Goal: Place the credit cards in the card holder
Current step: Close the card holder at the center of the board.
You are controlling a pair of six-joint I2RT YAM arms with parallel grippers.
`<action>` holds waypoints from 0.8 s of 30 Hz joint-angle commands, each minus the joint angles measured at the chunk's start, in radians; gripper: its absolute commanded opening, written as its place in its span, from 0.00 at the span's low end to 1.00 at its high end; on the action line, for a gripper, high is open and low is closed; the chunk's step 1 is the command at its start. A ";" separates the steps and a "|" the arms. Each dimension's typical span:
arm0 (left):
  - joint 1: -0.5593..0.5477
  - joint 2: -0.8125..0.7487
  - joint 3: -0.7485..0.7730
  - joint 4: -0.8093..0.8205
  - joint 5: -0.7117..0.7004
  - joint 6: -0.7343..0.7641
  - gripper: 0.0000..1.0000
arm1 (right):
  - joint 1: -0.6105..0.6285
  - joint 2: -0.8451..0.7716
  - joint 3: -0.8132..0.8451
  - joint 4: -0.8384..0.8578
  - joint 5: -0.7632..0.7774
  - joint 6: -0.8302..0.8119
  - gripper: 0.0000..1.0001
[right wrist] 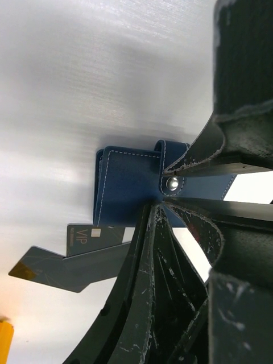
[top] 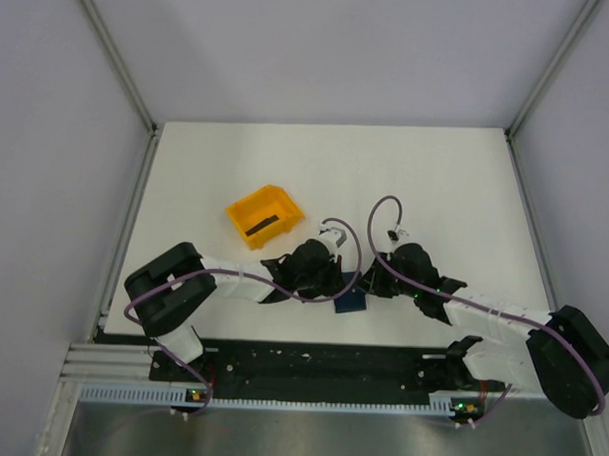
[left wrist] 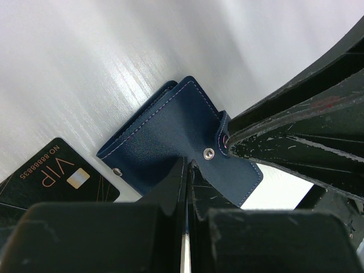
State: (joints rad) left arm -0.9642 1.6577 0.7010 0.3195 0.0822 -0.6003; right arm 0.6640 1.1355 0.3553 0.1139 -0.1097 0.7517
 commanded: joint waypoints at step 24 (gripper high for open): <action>-0.007 -0.024 -0.023 -0.080 -0.002 0.010 0.00 | -0.010 0.110 0.027 0.101 -0.070 -0.006 0.21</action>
State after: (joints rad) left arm -0.9642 1.6573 0.7010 0.3183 0.0818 -0.6006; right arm 0.6624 1.2251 0.3557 0.1963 -0.1596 0.7517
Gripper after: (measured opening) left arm 0.012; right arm 0.215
